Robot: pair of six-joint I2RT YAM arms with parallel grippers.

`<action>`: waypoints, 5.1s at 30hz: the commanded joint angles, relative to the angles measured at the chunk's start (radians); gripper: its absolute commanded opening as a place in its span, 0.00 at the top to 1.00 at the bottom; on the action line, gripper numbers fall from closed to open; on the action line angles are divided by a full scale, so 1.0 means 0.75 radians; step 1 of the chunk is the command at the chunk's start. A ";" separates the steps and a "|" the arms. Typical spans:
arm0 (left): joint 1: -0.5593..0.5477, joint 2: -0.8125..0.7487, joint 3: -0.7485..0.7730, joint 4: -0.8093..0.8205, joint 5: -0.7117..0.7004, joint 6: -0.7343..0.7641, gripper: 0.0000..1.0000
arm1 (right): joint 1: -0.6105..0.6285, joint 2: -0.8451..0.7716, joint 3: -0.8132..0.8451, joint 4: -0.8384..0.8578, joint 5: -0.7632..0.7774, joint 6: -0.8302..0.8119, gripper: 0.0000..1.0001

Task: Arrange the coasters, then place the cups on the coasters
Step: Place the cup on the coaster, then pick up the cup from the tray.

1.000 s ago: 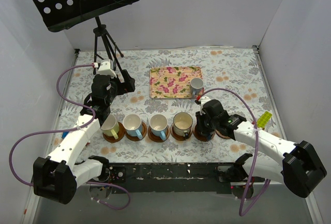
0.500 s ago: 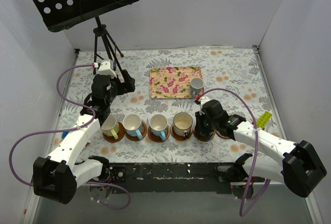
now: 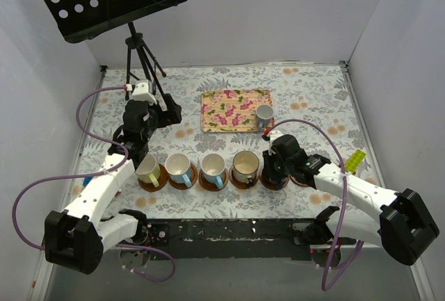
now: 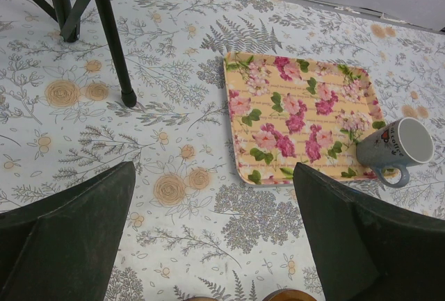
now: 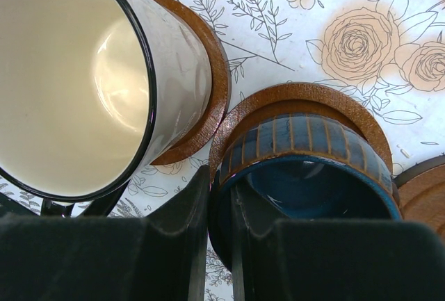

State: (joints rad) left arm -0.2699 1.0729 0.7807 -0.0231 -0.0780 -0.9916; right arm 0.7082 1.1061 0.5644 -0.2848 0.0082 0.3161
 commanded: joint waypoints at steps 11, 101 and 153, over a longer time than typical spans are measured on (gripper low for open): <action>0.008 -0.009 0.031 -0.004 0.002 0.007 0.02 | 0.007 0.006 -0.012 0.065 0.022 0.002 0.99; 0.006 -0.005 0.037 -0.016 -0.002 0.005 0.02 | -0.316 0.554 1.149 -0.273 0.042 -0.248 0.55; 0.006 0.018 0.053 -0.022 -0.008 0.015 0.02 | -0.261 1.094 1.352 -0.232 0.216 -0.041 0.86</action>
State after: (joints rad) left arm -0.2699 1.0828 0.7807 -0.0307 -0.0784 -0.9913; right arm 0.5049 1.9690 1.5890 -0.4698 0.1963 0.3248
